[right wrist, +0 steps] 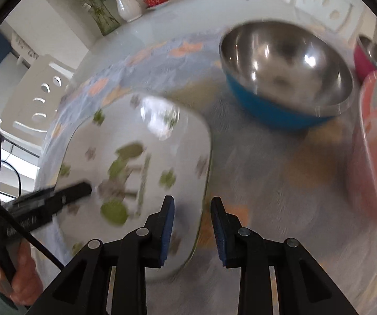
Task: Organize plates and bowls
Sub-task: 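Close both grippers on the rim of the smaller hexagonal plate, then lift the smaller hexagonal plate with both grippers and carry it over the plate stack, then lower the hexagonal plate onto the plate stack and open both grippers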
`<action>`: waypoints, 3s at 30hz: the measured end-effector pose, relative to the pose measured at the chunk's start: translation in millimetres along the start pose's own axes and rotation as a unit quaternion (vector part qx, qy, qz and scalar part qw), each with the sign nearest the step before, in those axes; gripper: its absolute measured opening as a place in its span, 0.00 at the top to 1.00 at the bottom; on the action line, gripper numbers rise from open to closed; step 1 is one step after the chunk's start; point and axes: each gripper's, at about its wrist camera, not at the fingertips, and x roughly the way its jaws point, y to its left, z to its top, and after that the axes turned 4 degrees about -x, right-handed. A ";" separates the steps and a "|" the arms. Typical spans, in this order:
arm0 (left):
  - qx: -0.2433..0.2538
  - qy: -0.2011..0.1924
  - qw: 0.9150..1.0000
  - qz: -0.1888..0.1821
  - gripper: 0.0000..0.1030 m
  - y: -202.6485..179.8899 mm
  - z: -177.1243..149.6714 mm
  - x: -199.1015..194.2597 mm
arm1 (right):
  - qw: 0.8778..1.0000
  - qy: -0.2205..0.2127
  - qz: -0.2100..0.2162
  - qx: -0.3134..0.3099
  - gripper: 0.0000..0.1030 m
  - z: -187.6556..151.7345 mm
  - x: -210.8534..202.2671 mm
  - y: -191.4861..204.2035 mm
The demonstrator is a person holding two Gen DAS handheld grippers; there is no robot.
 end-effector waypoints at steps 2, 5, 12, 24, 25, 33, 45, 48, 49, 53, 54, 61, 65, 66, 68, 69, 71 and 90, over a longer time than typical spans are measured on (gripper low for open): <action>-0.002 -0.008 1.000 -0.003 0.65 0.0 0.5 0.1 | 1.000 0.000 0.021 -0.009 0.73 6.5 6.5 -0.7; 0.029 -0.036 0.999 0.019 0.74 -5.0 -3.5 -5.1 | 0.999 -0.007 0.010 -0.046 0.73 10.2 8.3 9.8; 0.048 -0.080 0.996 -0.011 0.75 -9.7 -14.4 -38.1 | 0.998 -0.006 0.057 -0.037 0.73 0.1 0.5 1.1; 0.039 -0.140 0.989 -0.032 0.75 -24.0 -47.0 -103.7 | 0.992 -0.084 0.080 -0.042 0.73 -14.8 -78.2 23.4; 0.034 -0.146 0.988 -0.035 0.75 -24.7 -50.5 -110.7 | 0.991 -0.091 0.081 -0.046 0.73 -16.6 -87.4 26.7; 0.021 -0.212 0.976 -0.036 0.75 -38.3 -93.5 -176.3 | 0.984 -0.129 0.091 -0.081 0.73 -47.6 -145.9 53.2; -0.036 -0.237 0.971 -0.008 0.75 -28.3 -182.1 -222.1 | 0.979 -0.096 0.149 -0.097 0.73 -119.6 -181.4 80.5; -0.059 -0.231 0.971 0.004 0.75 -23.0 -205.7 -222.4 | 0.978 -0.080 0.160 -0.105 0.73 -136.1 -180.7 85.6; -0.066 -0.229 0.971 0.006 0.75 -22.2 -212.3 -222.7 | 0.978 -0.075 0.162 -0.108 0.73 -142.0 -179.5 87.3; -0.084 -0.221 0.972 0.016 0.75 -17.5 -241.1 -222.1 | 0.979 -0.049 0.161 -0.117 0.73 -161.9 -174.6 93.4; -0.087 -0.220 0.972 0.017 0.75 -16.3 -246.3 -221.9 | 0.979 -0.040 0.162 -0.118 0.73 -166.9 -173.0 94.2; -0.116 -0.199 0.973 0.017 0.75 -7.0 -285.9 -208.7 | 0.979 0.014 0.158 -0.128 0.73 -202.6 -157.8 95.8; -0.131 -0.177 0.975 0.023 0.75 -1.2 -304.1 -195.6 | 0.978 0.046 0.158 -0.125 0.73 -219.4 -142.9 93.9; -0.133 -0.172 0.976 0.024 0.75 0.2 -307.6 -192.4 | 0.978 0.050 0.158 -0.126 0.73 -223.7 -139.8 94.0; -0.138 -0.165 0.976 0.026 0.75 4.0 -313.7 -186.8 | 0.978 0.061 0.154 -0.125 0.73 -229.2 -133.0 93.9; -0.141 -0.162 0.976 0.026 0.75 5.6 -315.4 -184.2 | 0.978 0.066 0.153 -0.126 0.73 -231.2 -129.2 93.9; -0.146 -0.154 0.977 0.026 0.75 10.2 -317.4 -178.3 | 0.978 0.074 0.147 -0.126 0.73 -233.4 -123.1 95.1; -0.155 -0.123 0.977 0.077 0.73 27.7 -302.1 -159.8 | 0.986 0.080 0.089 -0.117 0.73 -223.4 -109.7 104.0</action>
